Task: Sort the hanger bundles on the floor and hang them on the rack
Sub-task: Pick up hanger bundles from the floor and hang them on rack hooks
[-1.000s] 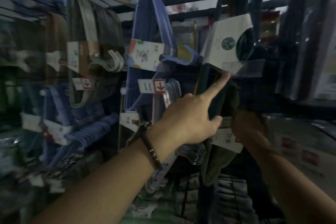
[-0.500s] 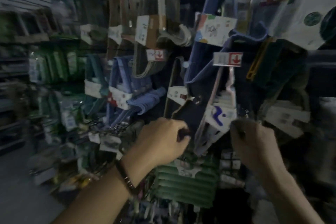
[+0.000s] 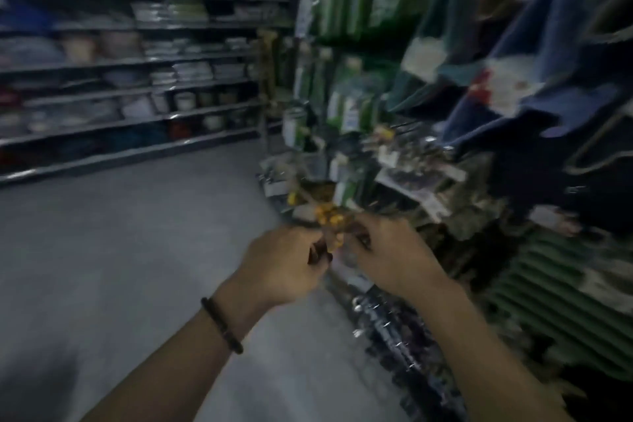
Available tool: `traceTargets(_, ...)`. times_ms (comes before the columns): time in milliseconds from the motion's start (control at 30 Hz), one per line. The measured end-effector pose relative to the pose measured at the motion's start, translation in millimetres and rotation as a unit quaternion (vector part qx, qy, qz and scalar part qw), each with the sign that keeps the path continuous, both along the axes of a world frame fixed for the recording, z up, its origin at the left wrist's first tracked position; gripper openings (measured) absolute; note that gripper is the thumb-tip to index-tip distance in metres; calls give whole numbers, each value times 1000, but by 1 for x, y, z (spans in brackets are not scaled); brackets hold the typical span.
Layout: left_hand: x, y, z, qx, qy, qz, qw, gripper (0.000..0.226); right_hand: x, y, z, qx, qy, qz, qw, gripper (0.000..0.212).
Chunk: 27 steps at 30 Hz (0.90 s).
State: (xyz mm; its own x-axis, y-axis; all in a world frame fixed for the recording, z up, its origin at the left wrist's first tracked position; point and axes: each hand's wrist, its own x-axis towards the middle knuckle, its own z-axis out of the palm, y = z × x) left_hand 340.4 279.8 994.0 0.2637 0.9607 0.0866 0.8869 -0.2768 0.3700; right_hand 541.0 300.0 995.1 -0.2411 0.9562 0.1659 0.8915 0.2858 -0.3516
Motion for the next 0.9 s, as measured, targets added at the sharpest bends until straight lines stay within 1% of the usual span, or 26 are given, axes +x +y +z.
traceTargets(67,-58,-7,-30,-44,-11,67,997,23,-62,14,-29,-58,0,67,996,33)
traceTargets(133,-113,-16,-62,-80,-2,144,986,23,-123,25,-62,-108,-13,122,987,31)
traceTargets(200,-167,-28,-97,-119,1,220,968,24,-180,32,-96,-155,-33,174,972,32)
traceTargets(267,-219,-44,-133,-165,3,290,943,25,-235,40,-132,-206,-50,229,950,35)
traceTargets(400,-310,-82,-206,-258,-1,401,879,28,-345,56,-209,-302,-85,329,891,40)
traceTargets(467,-343,-103,-240,-299,-13,440,847,27,-395,63,-249,-344,-103,364,859,37)
traceTargets(567,-379,-131,-294,-386,-78,490,778,20,-456,71,-319,-410,-147,397,808,33)
traceTargets(633,-394,-150,-339,-423,-111,522,732,19,-490,73,-372,-438,-179,417,776,30)
traceTargets(733,-411,-167,-413,-457,-140,555,680,16,-535,72,-452,-467,-210,411,754,24)
traceTargets(833,-422,-183,-503,-500,-182,556,639,25,-570,61,-541,-474,-247,417,735,27)
traceTargets(900,-432,-191,-576,-516,-225,553,614,25,-587,47,-606,-486,-254,413,727,25)
